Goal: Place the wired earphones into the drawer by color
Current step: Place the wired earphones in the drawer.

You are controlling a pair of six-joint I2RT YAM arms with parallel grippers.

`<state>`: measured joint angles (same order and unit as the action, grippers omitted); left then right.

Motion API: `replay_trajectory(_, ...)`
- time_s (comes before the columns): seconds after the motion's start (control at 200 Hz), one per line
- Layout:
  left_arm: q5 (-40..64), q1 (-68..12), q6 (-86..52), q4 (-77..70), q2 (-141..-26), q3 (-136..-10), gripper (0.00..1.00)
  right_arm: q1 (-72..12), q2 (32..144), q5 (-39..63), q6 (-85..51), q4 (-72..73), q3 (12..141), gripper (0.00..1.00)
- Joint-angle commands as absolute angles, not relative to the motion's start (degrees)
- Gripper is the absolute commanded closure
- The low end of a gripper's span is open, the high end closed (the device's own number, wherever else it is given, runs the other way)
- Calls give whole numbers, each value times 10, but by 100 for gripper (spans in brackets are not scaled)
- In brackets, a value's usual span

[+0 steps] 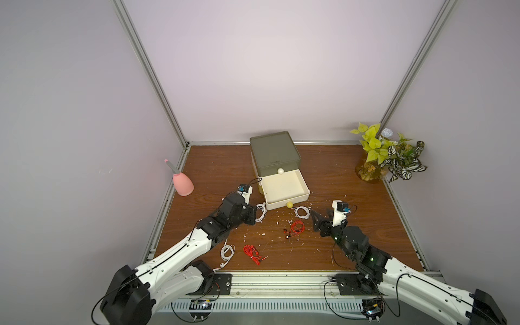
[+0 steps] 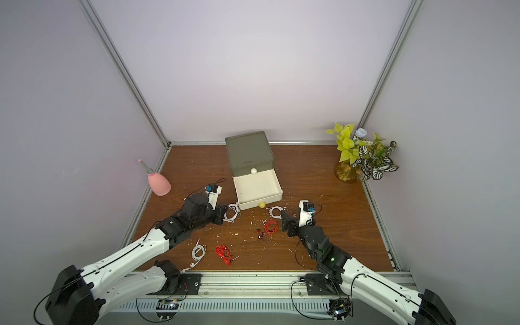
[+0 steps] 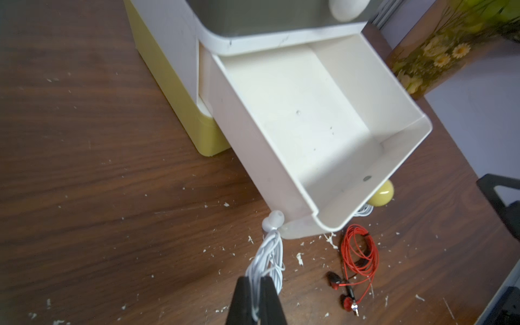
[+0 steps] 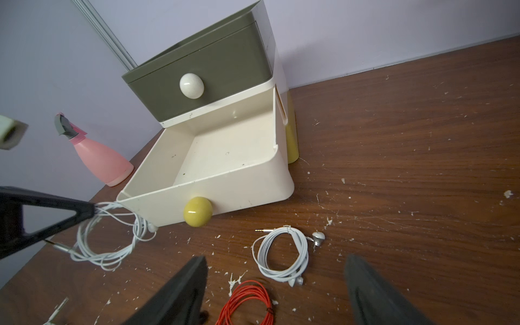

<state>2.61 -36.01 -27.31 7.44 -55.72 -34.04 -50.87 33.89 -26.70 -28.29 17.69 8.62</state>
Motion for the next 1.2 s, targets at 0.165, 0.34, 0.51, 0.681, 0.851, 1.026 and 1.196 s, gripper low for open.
replay_trajectory(0.165,-11,-363,-239,146,-535,-435,100,-507,342,-265,-275,195,96,16)
replay_trajectory(0.34,-7,-362,-211,124,-537,-467,100,-508,337,-265,-275,195,94,16)
replay_trajectory(0.51,29,-362,-185,51,-563,-475,100,-508,335,-265,-275,193,93,16)
replay_trajectory(0.681,57,-362,-175,-16,-624,-487,100,-508,318,-269,-276,178,93,16)
replay_trajectory(0.851,76,-362,-163,-78,-677,-492,100,-507,290,-277,-274,156,92,16)
replay_trajectory(1.026,95,-362,-154,-119,-729,-496,100,-508,272,-284,-272,143,89,16)
replay_trajectory(1.196,103,-363,-161,-142,-775,-501,100,-508,269,-285,-272,137,90,16)
